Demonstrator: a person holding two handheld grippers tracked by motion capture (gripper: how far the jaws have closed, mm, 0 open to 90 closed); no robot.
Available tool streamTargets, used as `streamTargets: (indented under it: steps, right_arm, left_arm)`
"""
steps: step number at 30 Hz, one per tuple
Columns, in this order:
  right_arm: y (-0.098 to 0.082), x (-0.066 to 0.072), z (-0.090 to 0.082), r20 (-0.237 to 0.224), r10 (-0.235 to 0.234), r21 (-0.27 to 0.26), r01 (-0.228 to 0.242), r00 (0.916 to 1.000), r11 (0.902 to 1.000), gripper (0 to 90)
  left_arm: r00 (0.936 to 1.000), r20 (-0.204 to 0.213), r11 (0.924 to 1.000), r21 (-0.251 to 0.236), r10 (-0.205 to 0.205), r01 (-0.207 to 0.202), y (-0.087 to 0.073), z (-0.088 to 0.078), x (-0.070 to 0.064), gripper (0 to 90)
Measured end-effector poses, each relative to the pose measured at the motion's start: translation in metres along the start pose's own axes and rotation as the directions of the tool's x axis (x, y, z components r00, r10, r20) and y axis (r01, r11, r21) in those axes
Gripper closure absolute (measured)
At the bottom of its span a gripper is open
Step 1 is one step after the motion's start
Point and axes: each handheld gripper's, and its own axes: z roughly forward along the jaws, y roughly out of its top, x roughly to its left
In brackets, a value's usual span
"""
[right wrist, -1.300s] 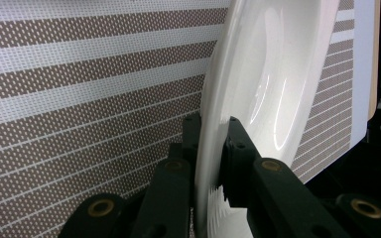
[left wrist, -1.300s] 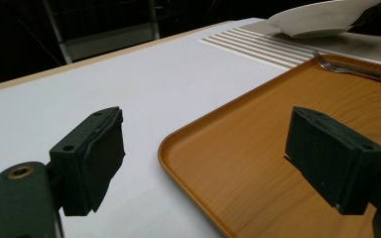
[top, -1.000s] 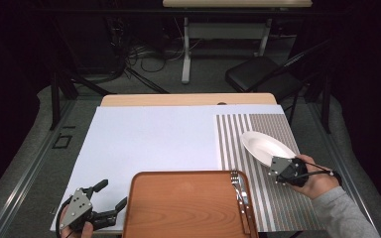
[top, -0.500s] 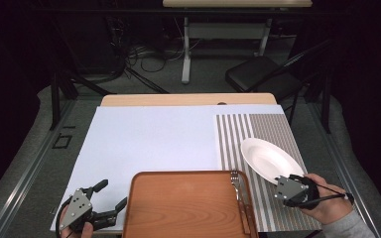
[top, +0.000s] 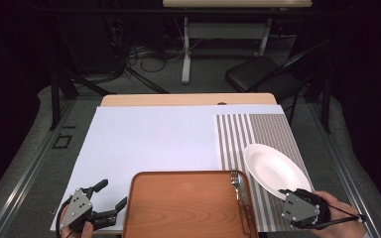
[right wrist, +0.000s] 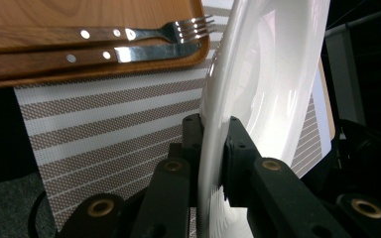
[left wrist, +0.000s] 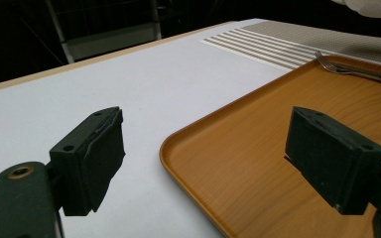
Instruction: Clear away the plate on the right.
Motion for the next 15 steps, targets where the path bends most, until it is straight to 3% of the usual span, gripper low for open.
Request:
streamTargets:
  steps: [8, 10, 13, 15]
  right_arm:
    - [0.017, 0.006, -0.005, 0.009, -0.035, -0.041, 0.036, 0.9993, 0.9985, 83.0]
    - [0.023, 0.006, -0.003, 0.006, -0.063, -0.067, 0.064, 0.9980, 0.9957, 83.0]
    - [0.031, 0.011, 0.000, -0.004, -0.058, -0.088, 0.058, 0.9983, 0.9945, 83.0]
    - [0.038, 0.013, 0.003, -0.008, -0.084, -0.111, 0.083, 0.9964, 0.9903, 83.0]
  left_arm:
    - [1.0000, -0.004, 1.0000, -0.002, -0.004, 0.004, 0.000, 0.000, 0.000, 15.2]
    - [1.0000, -0.003, 1.0000, -0.001, -0.005, 0.005, 0.000, 0.000, 0.000, 15.2]
    - [1.0000, -0.004, 1.0000, -0.001, -0.002, 0.002, 0.000, 0.000, 0.000, 15.2]
    - [1.0000, -0.005, 1.0000, -0.001, -0.004, 0.004, 0.000, 0.000, 0.000, 15.2]
